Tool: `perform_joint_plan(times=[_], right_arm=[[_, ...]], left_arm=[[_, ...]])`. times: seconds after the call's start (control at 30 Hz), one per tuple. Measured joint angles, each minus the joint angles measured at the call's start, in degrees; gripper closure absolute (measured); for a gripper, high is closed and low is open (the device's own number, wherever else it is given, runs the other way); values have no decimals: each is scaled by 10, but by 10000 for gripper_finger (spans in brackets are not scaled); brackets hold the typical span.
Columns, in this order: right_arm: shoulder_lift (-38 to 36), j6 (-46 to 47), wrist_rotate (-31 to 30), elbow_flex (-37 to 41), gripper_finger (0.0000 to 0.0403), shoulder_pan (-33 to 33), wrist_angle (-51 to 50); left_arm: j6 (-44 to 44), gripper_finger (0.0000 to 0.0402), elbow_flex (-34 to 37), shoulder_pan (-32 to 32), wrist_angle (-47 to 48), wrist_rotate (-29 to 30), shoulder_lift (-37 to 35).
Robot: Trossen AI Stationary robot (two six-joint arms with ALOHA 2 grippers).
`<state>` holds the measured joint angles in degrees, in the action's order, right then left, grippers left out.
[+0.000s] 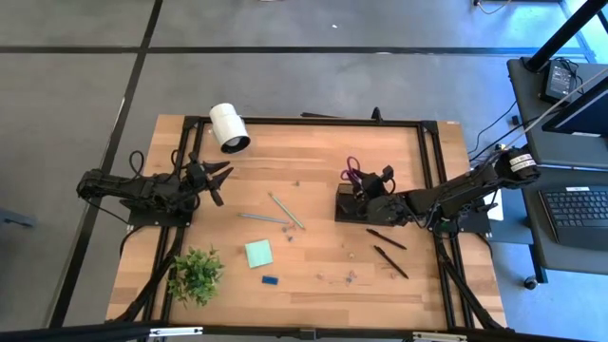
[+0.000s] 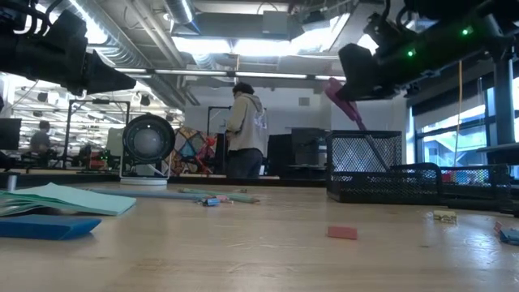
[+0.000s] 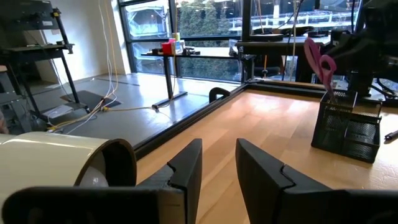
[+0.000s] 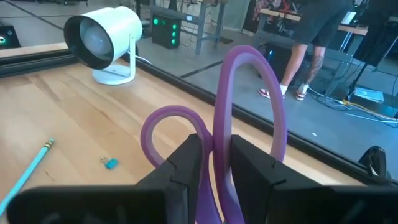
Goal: Pick and place office supplies into organizer
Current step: Put the purple scissors into the black desk organizer
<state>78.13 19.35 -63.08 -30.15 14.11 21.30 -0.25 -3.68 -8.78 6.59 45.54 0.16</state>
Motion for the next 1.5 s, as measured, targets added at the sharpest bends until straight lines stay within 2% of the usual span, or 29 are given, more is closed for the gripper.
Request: perform_joint_plan(times=[0.23, 0.73, 1.07, 1.2, 1.5], right_arm=[[10, 3, 45, 14, 322, 0, 4], [34, 11, 45, 14, 321, 0, 23], [37, 14, 60, 16, 290, 0, 17], [37, 14, 79, 16, 288, 0, 17], [36, 14, 81, 16, 287, 0, 19]], left_arm=[[0, 309, 0, 0, 0, 0, 0], [-6, 311, 0, 0, 0, 0, 0], [-5, 310, 0, 0, 0, 0, 0], [-5, 310, 0, 0, 0, 0, 0], [-5, 311, 0, 0, 0, 0, 0]])
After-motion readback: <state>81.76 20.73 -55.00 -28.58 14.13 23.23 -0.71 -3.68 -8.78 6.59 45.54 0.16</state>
